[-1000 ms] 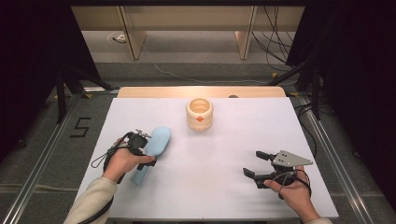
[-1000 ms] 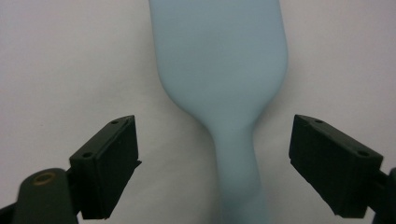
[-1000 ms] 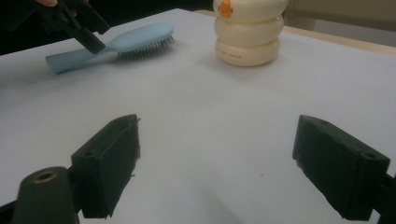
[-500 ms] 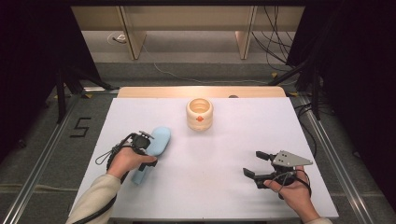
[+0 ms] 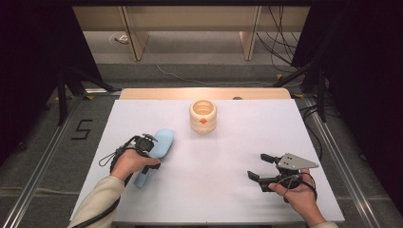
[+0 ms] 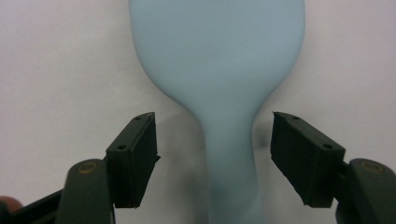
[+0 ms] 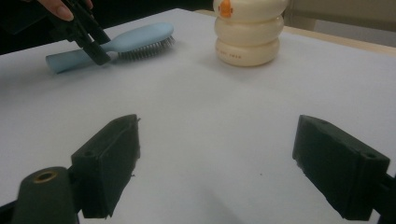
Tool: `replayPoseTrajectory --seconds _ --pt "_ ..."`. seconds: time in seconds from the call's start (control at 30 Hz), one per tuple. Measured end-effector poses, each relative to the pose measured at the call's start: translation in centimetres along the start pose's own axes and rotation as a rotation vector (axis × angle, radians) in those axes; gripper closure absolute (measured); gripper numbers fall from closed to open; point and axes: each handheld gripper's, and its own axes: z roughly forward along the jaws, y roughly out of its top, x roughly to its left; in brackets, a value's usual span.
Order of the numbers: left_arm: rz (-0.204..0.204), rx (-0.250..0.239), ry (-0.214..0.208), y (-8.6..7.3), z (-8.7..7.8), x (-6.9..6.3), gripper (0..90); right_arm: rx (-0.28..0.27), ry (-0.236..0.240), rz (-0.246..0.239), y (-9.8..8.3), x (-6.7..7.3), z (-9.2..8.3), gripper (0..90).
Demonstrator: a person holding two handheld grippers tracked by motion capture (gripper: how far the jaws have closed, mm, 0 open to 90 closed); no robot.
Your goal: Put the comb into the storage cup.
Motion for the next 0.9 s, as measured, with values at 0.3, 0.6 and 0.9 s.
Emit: replayPoseTrajectory --seconds 0.3,0.6,0.9 --pt "-0.017 0.026 -0.01 0.1 0.26 0.03 36.4 0.001 0.002 0.0 0.01 0.0 0.0 16.0" --pt "-0.021 0.047 -0.022 0.26 0.37 -0.02 40.6 0.003 0.004 0.002 -0.01 0.0 0.03 16.0" --pt "-0.02 0.055 -0.05 0.47 0.36 -0.07 48.1 0.004 0.005 0.002 -0.01 0.0 0.02 16.0"
